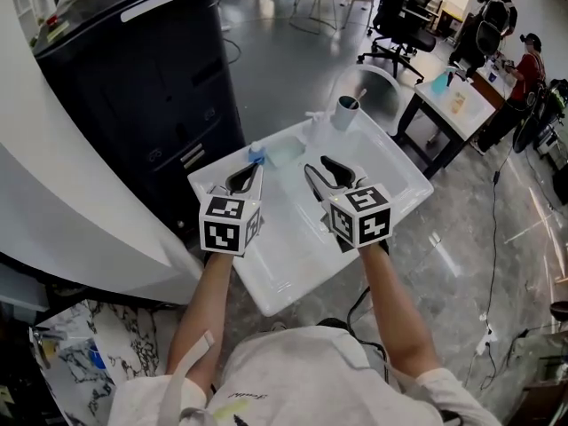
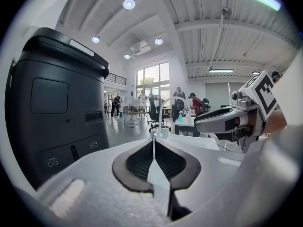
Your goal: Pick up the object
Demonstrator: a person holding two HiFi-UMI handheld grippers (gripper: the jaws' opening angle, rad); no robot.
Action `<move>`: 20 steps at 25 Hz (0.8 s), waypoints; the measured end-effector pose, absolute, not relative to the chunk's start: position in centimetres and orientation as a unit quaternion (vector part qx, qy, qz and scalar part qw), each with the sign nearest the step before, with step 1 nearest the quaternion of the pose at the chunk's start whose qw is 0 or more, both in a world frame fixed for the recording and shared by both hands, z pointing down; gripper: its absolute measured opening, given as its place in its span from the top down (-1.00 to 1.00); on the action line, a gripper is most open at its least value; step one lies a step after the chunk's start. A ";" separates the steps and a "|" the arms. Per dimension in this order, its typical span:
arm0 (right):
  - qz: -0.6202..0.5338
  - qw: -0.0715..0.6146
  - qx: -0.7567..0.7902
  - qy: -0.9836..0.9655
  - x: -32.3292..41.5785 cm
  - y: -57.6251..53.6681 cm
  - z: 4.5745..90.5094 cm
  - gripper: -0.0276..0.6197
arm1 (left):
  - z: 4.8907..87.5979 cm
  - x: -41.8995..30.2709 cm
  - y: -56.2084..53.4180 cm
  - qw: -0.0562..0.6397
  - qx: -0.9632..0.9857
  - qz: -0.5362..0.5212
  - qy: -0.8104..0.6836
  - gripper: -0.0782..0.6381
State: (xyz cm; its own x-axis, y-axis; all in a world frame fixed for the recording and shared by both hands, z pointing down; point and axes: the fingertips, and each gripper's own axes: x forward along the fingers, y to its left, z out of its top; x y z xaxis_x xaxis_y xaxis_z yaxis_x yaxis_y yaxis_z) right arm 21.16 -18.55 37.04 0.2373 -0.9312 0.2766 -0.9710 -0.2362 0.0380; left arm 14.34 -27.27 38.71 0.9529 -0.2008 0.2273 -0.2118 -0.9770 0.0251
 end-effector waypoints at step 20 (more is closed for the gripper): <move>0.090 0.178 0.672 -0.713 26.8 -23.2 40.0 0.33 | 39.5 17.9 -31.4 0.040 0.969 0.120 -0.214 0.75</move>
State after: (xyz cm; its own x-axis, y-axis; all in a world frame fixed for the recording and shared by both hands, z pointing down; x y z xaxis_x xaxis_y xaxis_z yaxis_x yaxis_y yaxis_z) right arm 26.77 -23.21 40.04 -0.0334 -0.9266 0.3746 -0.9907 0.0803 0.1101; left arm 17.88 -31.41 39.47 0.8794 -0.4056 0.2493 -0.4247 -0.9050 0.0258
